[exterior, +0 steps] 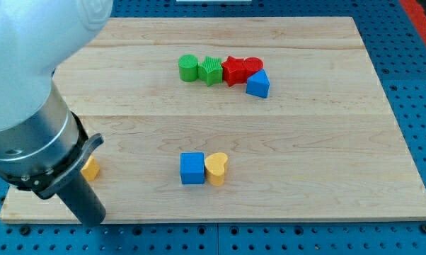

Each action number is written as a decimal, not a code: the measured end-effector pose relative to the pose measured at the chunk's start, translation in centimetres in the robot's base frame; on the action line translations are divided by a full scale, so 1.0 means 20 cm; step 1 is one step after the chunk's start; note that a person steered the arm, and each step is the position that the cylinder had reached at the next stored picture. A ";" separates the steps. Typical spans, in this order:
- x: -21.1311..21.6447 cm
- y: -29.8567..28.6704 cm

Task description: Push the heart along with the cube to right

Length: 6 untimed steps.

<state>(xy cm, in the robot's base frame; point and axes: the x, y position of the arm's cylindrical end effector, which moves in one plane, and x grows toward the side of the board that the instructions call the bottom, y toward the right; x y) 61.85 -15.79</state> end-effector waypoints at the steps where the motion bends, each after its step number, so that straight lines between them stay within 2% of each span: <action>1: -0.08 0.12; 4: -0.44 0.59; 6: -0.21 0.64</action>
